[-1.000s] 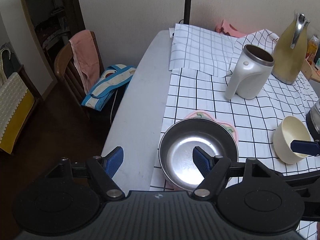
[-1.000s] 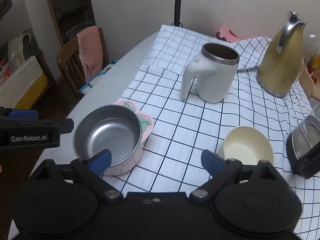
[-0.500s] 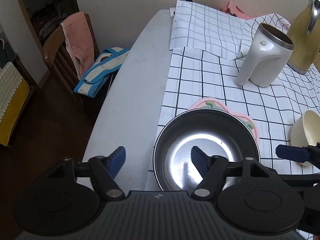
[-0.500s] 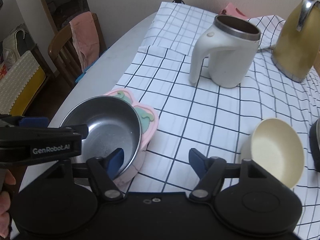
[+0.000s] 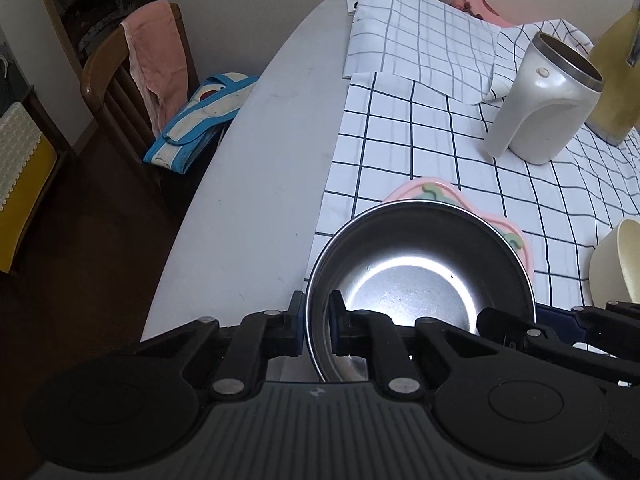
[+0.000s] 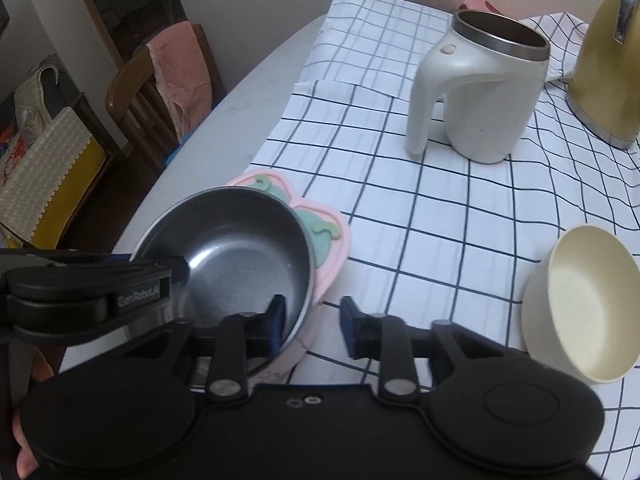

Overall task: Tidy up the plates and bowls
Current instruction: 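Close both grippers on the pink-handled pot rim, then lift the pot with both grippers and carry it toward the steel bowl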

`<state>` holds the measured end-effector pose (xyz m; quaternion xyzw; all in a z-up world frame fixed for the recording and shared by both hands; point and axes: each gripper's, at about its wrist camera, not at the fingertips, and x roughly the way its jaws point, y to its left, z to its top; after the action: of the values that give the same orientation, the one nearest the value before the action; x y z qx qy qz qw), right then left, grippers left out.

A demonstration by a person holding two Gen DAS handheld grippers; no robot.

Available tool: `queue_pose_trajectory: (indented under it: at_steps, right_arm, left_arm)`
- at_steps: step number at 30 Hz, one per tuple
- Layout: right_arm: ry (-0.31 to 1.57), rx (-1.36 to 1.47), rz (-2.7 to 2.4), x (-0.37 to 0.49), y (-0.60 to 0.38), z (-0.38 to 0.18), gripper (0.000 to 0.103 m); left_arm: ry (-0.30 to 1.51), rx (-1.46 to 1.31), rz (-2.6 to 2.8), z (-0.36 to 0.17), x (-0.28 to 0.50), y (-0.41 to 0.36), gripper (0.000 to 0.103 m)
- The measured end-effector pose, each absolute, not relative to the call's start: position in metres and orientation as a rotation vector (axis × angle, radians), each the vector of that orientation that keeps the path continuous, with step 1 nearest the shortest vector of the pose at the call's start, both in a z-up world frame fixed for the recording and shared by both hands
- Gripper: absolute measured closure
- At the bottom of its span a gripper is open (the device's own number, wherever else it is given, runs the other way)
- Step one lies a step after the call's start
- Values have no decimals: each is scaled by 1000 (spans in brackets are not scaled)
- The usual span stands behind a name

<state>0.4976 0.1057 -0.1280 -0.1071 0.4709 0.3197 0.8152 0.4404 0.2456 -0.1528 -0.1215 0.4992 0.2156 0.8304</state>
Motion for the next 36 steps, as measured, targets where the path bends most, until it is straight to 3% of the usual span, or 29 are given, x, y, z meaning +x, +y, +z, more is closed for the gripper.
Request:
queue_pose_trajectory:
  at_steps: [2, 20, 36]
  right_arm:
    - [1001, -245, 678, 495, 109, -127, 87]
    - [1027, -274, 641, 462, 83, -116, 91]
    - [974, -261, 632, 371, 19, -54, 91]
  left_arm:
    - [1058, -246, 460, -151, 439, 244, 96]
    - [1084, -209, 432, -133, 395, 199, 98]
    - [1022, -164, 386, -58, 301, 134, 98]
